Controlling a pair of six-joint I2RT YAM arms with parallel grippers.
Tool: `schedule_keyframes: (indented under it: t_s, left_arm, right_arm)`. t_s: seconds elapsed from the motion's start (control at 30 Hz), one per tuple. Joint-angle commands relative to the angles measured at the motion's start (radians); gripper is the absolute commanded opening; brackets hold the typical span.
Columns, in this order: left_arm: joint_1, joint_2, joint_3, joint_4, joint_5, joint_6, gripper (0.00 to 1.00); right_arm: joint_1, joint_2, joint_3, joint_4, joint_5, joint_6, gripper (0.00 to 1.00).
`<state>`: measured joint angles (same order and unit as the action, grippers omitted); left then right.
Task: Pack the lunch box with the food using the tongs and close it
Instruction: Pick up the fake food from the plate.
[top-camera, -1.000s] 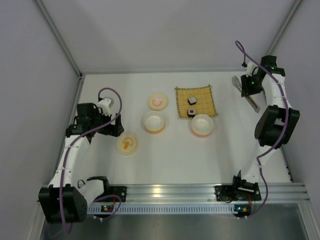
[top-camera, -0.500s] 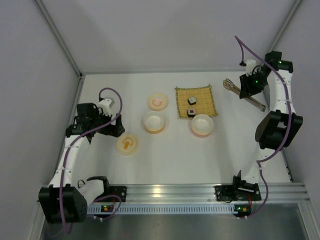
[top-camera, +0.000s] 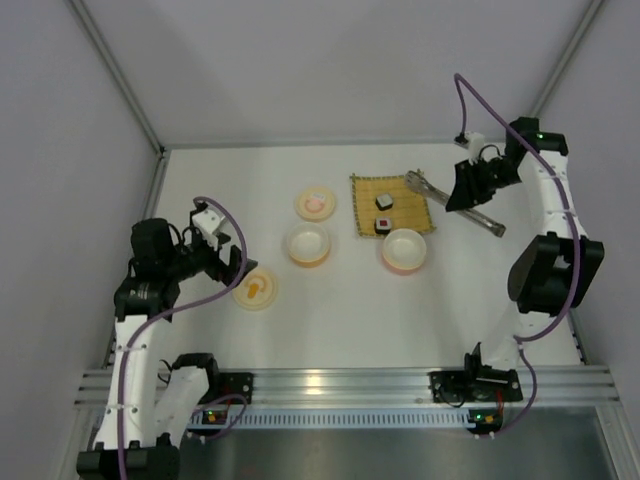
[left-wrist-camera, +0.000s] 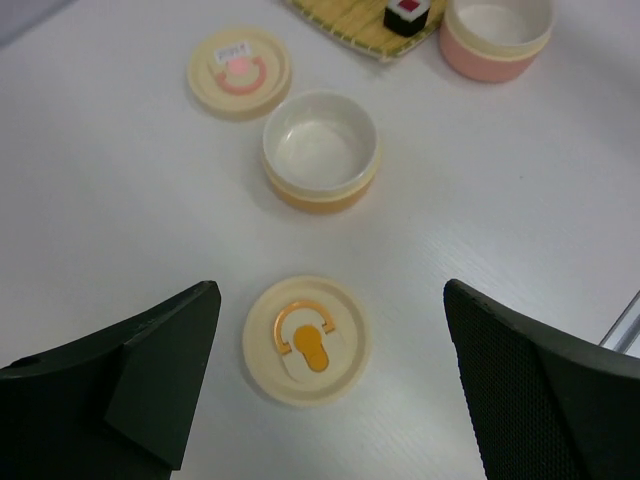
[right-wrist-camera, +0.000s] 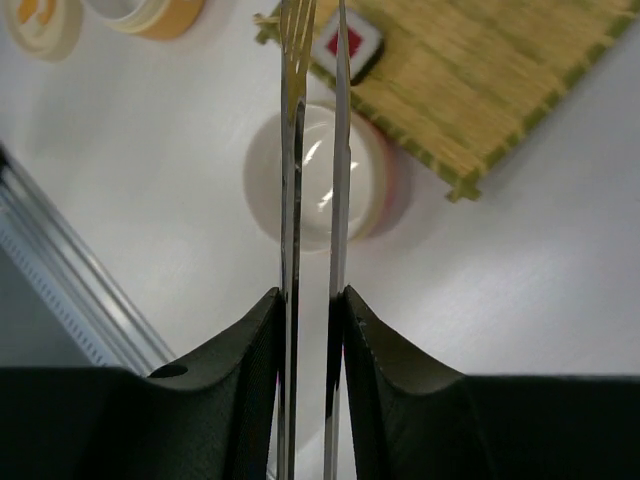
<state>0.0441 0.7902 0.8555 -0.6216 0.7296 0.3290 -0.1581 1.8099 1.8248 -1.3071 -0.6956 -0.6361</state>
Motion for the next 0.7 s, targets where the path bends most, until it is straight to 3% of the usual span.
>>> schedule_keyframes:
  t_s: [0.0,0.2,0.27,0.4,0.47,0.67]
  left_arm:
    - [-0.006,0.027,0.115,0.013,0.172,0.21,0.98]
    - [-0.038,0.136,0.322,-0.161,0.294,0.45,0.96]
    - [-0.174,0.133,0.339,-0.191,0.26,0.502,0.95]
    - [-0.493,0.139,0.343,-0.159,-0.069,0.525,0.95]
    - [-0.628,0.188,0.35,-0.156,-0.143,0.525,0.95]
    - [-0.878,0.325,0.386,-0.109,-0.344,0.53,0.94]
  right_arm:
    - [0.104,-0.104,-0.094,-0.095,-0.203,0.041,0.28]
    - [0.303,-0.176,-0.268,0.075,-0.284,0.208,0.29]
    - [0.344,-0.182,-0.318,0.141,-0.336,0.258,0.29]
    - [0.434,-0.175,-0.361,0.226,-0.393,0.323,0.3]
    - [0.459,-0.167,-0.355,0.229,-0.394,0.328,0.3]
    - [0.525,-0.149,-0.372,0.226,-0.423,0.335,0.31]
